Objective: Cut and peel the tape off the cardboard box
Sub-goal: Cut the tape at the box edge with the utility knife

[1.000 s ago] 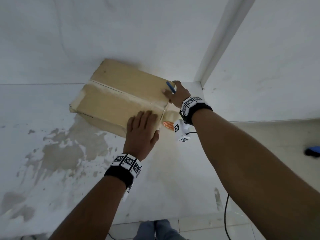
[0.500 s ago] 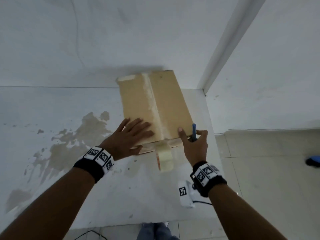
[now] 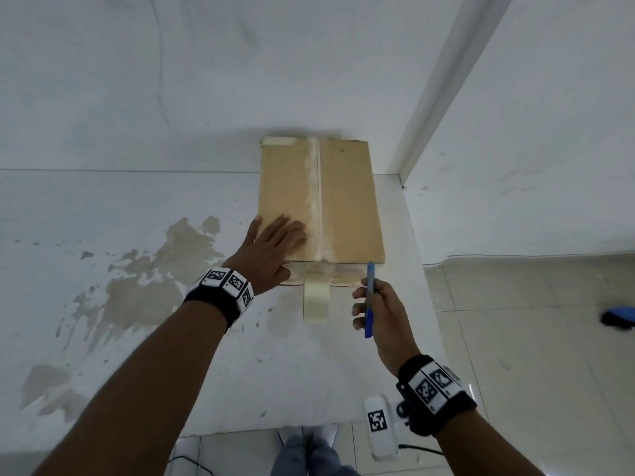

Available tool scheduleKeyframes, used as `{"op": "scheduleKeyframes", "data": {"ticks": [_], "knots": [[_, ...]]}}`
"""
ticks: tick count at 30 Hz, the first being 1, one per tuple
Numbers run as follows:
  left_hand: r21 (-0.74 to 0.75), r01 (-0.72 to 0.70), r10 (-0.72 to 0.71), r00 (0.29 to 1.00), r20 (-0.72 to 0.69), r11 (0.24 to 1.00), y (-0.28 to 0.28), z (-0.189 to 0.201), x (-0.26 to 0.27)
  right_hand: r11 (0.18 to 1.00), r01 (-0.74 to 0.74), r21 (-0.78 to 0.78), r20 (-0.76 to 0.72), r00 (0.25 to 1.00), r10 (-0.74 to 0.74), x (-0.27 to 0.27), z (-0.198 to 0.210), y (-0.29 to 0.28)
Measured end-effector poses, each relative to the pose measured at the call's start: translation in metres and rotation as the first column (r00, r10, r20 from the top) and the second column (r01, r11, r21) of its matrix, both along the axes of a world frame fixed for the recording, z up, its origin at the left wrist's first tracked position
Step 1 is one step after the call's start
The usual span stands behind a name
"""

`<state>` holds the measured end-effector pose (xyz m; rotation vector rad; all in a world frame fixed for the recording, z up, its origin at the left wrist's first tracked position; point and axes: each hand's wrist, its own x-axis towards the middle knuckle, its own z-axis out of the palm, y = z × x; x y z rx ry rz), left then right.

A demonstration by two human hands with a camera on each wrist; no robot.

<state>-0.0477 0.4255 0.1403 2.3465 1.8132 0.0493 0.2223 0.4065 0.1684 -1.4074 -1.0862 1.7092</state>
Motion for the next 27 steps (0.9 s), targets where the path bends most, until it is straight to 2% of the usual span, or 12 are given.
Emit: {"op": "scheduleKeyframes", "data": {"ticks": [2,6,8,10,12,17,22,24,25,26,27], "knots": [[0.006,-0.002,0.002,1.0,0.003,1.0,0.0,-0.001,0.0,0.998,-0.061,-0.032,-0.113,0.992,0.057,0.002,0.004,-0.007],[-0.012,-0.016,0.016,1.0,0.005,1.0,0.001,-0.001,0.0,0.985,-0.124,-0.117,-0.234,0.968,0.094,-0.003,0.007,-0.012],[-0.025,-0.017,0.017,1.0,0.0,1.0,0.001,0.0,0.001,0.978,-0.186,-0.093,-0.278,0.948,0.154,-0.007,0.009,-0.015],[-0.027,-0.017,0.017,1.0,-0.002,0.999,0.001,0.001,0.001,0.967,-0.255,0.007,-0.219,0.943,0.251,-0.01,0.011,-0.019],[-0.021,-0.017,0.017,1.0,-0.004,1.0,0.0,0.001,0.001,0.958,-0.277,0.079,-0.146,0.947,0.286,-0.012,0.011,-0.023],[-0.02,-0.017,0.017,1.0,-0.008,1.0,0.0,0.001,0.001,0.983,-0.162,0.091,-0.107,0.979,0.171,-0.014,0.006,-0.028],[-0.063,-0.046,0.047,0.999,0.015,0.997,0.0,0.01,0.005,0.987,-0.127,0.103,-0.012,0.992,0.129,-0.015,-0.003,-0.028],[-0.083,-0.11,0.118,0.989,0.091,0.99,-0.006,0.02,0.015,0.98,-0.154,0.124,0.026,0.988,0.152,-0.011,-0.005,-0.024],[-0.04,-0.18,0.185,0.965,0.184,0.983,-0.013,0.025,0.022,0.973,-0.18,0.146,0.063,0.983,0.172,-0.008,-0.005,-0.02],[0.033,-0.294,0.269,0.912,0.311,0.955,-0.021,0.028,0.031,0.96,-0.218,0.178,0.126,0.972,0.197,-0.004,-0.004,-0.015],[0.098,-0.455,0.366,0.811,0.456,0.885,-0.032,0.029,0.042,0.938,-0.272,0.216,0.211,0.951,0.228,0.0,-0.003,-0.009]]}}
